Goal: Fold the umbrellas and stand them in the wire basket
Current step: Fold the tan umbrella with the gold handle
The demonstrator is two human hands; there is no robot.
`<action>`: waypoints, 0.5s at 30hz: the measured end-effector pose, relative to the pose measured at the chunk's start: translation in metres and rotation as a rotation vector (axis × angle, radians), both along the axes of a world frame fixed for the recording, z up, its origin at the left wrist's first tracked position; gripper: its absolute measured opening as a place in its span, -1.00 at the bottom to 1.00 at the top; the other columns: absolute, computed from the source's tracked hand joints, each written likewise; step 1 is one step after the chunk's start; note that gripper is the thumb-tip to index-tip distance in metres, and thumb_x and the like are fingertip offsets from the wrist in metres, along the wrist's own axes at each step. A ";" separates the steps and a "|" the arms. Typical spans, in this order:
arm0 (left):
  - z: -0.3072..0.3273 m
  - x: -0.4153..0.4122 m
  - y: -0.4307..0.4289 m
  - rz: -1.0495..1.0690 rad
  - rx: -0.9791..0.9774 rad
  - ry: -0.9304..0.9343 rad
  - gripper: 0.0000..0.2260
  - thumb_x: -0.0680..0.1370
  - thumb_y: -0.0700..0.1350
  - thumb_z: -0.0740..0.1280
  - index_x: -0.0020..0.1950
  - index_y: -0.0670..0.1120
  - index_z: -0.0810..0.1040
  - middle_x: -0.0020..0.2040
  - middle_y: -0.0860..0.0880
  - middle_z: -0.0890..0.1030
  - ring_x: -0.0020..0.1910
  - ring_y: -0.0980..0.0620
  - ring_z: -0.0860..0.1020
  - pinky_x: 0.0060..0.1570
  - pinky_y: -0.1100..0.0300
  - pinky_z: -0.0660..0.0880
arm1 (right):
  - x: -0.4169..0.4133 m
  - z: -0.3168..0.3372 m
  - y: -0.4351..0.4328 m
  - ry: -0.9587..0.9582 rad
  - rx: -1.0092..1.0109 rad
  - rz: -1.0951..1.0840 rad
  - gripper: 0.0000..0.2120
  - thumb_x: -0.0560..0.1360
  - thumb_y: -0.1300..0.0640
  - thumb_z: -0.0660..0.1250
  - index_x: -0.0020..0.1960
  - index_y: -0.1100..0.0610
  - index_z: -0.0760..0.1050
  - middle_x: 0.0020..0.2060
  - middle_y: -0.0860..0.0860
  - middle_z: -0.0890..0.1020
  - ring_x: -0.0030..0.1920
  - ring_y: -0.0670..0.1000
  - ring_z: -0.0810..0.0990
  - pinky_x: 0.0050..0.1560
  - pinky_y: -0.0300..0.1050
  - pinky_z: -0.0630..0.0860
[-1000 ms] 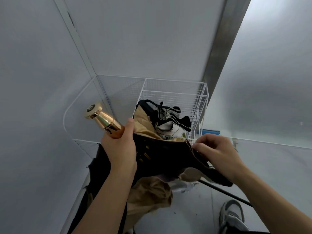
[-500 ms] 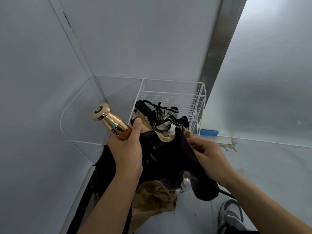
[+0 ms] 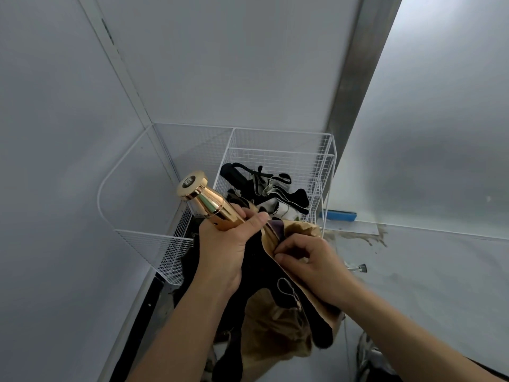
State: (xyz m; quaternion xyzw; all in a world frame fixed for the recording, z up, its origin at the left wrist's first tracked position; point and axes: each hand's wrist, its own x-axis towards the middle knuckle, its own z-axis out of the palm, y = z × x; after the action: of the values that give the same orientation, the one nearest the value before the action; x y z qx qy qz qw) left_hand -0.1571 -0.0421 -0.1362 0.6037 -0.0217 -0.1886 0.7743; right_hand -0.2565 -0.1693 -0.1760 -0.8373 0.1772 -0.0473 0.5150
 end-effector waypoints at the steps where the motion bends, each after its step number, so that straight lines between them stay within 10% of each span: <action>1: 0.000 0.000 0.000 -0.004 0.026 -0.023 -0.76 0.38 -0.46 0.45 -0.25 -0.18 0.48 -0.26 -0.09 0.62 -0.19 -0.01 0.64 -0.02 0.07 0.58 | 0.000 0.000 0.000 0.003 -0.003 0.007 -0.92 0.52 0.11 0.42 -0.07 -0.07 0.63 -0.17 -0.22 0.65 -0.13 -0.27 0.59 -0.16 -0.45 0.45; 15: 0.010 -0.006 0.001 0.004 -0.042 -0.073 -0.70 0.28 -0.48 0.35 -0.36 -0.06 0.51 -0.35 -0.09 0.59 -0.26 0.02 0.60 -0.14 0.15 0.53 | -0.003 0.001 -0.007 0.295 -0.242 0.201 -0.05 0.30 -0.05 0.54 0.55 -0.12 0.08 0.37 -0.18 0.34 0.34 -0.06 0.38 0.34 -0.09 0.39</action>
State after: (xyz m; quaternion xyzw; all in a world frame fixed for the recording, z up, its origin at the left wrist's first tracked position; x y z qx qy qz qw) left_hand -0.1627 -0.0413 -0.1258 0.5937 -0.0529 -0.1644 0.7859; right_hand -0.2593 -0.1766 -0.1747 -0.9043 0.1591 0.1064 0.3815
